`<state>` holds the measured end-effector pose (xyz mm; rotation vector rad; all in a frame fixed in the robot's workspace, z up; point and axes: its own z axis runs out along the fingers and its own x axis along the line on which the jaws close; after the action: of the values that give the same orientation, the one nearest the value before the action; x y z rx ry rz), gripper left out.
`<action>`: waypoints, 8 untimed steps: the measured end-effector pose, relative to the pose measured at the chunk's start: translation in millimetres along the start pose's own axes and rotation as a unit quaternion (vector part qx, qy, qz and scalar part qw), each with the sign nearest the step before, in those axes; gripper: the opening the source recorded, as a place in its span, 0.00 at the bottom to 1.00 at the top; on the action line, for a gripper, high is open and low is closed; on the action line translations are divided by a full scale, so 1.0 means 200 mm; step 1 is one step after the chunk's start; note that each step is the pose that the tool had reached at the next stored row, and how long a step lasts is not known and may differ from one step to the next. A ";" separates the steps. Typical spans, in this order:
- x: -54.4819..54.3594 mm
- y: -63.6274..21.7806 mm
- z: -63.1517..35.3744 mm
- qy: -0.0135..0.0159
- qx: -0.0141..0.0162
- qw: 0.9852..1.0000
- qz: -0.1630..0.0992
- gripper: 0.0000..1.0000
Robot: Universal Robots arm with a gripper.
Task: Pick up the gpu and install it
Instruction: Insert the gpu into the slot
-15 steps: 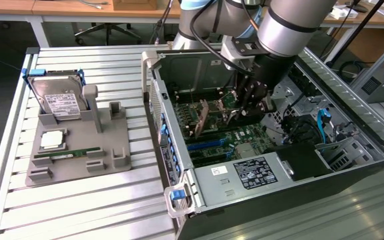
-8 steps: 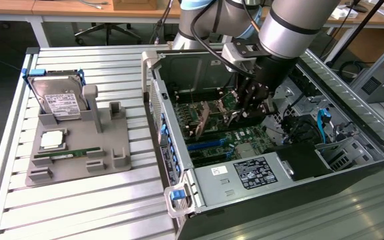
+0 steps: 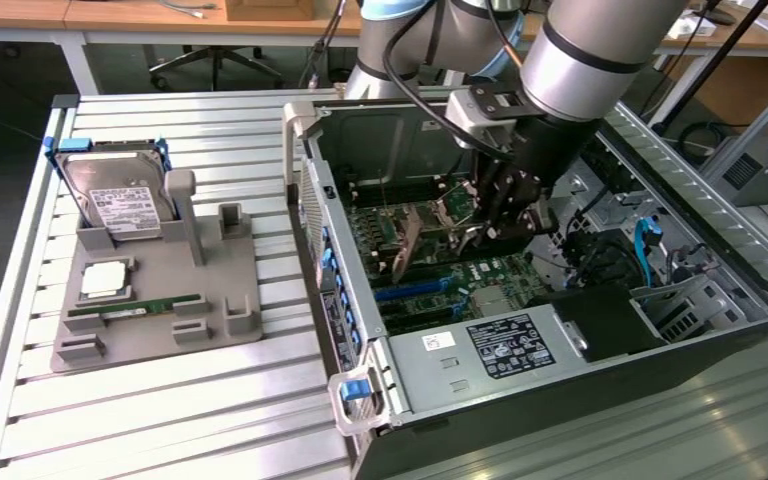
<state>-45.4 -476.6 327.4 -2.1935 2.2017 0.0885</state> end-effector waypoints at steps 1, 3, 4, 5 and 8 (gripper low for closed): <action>0.00 0.000 0.000 0.000 0.000 1.000 0.000 0.27; 0.01 0.000 0.000 0.000 0.000 1.000 0.000 0.27; 0.01 0.000 -0.001 0.000 0.000 1.000 0.000 0.27; 0.02 0.000 -0.001 0.000 0.000 1.000 0.000 0.27; 0.02 0.000 -0.001 0.000 0.000 1.000 0.000 0.27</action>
<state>-45.4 -481.0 327.3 -2.1935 2.2017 0.0886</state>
